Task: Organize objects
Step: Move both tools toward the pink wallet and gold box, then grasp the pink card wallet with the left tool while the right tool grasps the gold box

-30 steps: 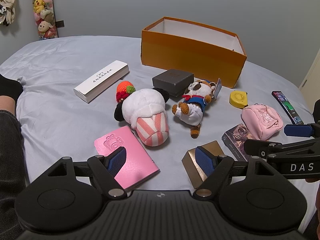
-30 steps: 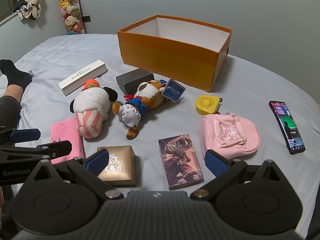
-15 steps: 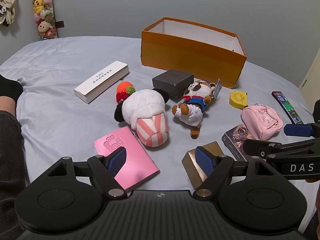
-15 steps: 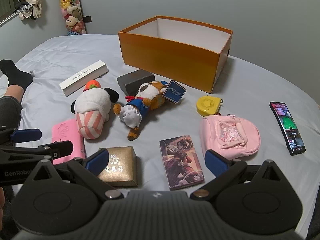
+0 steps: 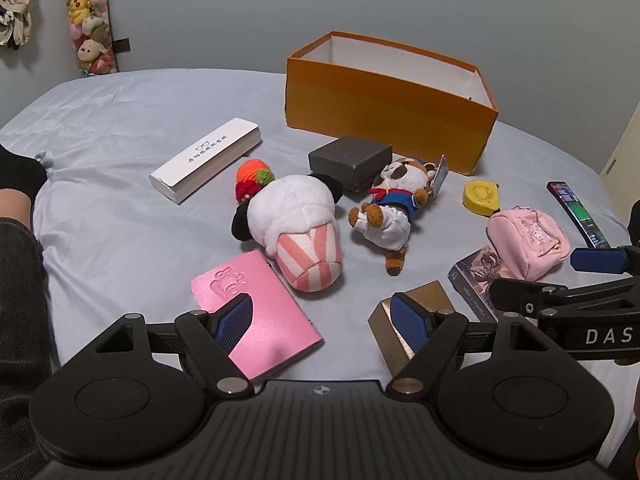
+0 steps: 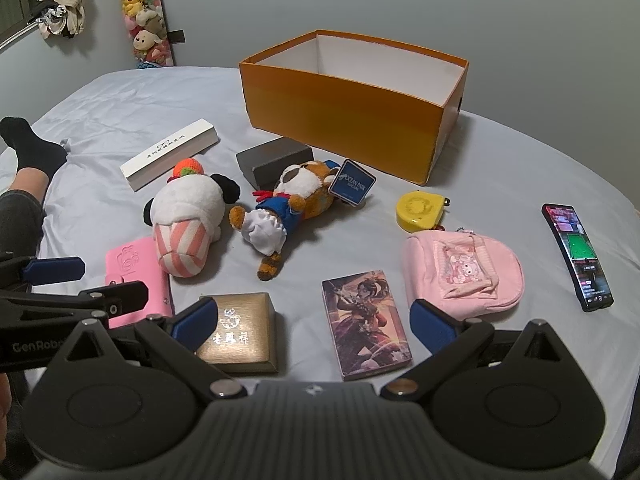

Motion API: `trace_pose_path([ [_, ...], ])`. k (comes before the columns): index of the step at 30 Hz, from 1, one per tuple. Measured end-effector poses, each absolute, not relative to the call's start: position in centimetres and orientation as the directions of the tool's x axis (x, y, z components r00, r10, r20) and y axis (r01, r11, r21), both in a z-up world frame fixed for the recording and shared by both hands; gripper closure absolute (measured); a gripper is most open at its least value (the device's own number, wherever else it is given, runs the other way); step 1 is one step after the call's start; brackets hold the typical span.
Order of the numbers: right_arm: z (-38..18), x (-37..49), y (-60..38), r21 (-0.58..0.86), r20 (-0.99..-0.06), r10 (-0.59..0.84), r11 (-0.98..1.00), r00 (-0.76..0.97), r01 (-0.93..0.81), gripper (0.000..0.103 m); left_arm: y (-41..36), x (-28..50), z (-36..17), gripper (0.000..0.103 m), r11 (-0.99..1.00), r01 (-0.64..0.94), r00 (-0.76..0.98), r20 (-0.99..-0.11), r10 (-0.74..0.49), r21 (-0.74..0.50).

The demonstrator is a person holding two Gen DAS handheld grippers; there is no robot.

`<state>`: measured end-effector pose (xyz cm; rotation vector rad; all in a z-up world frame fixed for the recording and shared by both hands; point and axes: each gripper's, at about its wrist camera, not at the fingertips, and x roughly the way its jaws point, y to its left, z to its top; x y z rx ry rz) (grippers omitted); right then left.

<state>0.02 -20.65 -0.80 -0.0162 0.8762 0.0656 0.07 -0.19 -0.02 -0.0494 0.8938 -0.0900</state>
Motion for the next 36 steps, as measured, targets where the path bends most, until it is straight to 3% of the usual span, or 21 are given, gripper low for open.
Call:
trace_pose_path([
  [14, -1.9, 0.5, -21.5, 0.025, -0.781, 0.055, 0.998, 0.622, -0.057, 0.001, 1.6, 0.8, -2.3, 0.011, 0.997, -0.003, 0.602, -0.797, -0.059, -0.076],
  [25, -2.9, 1.0, -21.0, 0.034, -0.789, 0.078, 0.996, 0.61, -0.083, 0.001, 1.2, 2.3, -5.0, 0.011, 0.997, -0.069, 0.604, -0.795, 0.056, 0.018],
  [36, -3.9, 1.5, -20.2, 0.046, -0.796, 0.118, 0.99, 0.594, -0.135, 0.001, 1.1, 3.2, -7.2, 0.009, 0.996, -0.083, 0.575, -0.814, 0.077, 0.035],
])
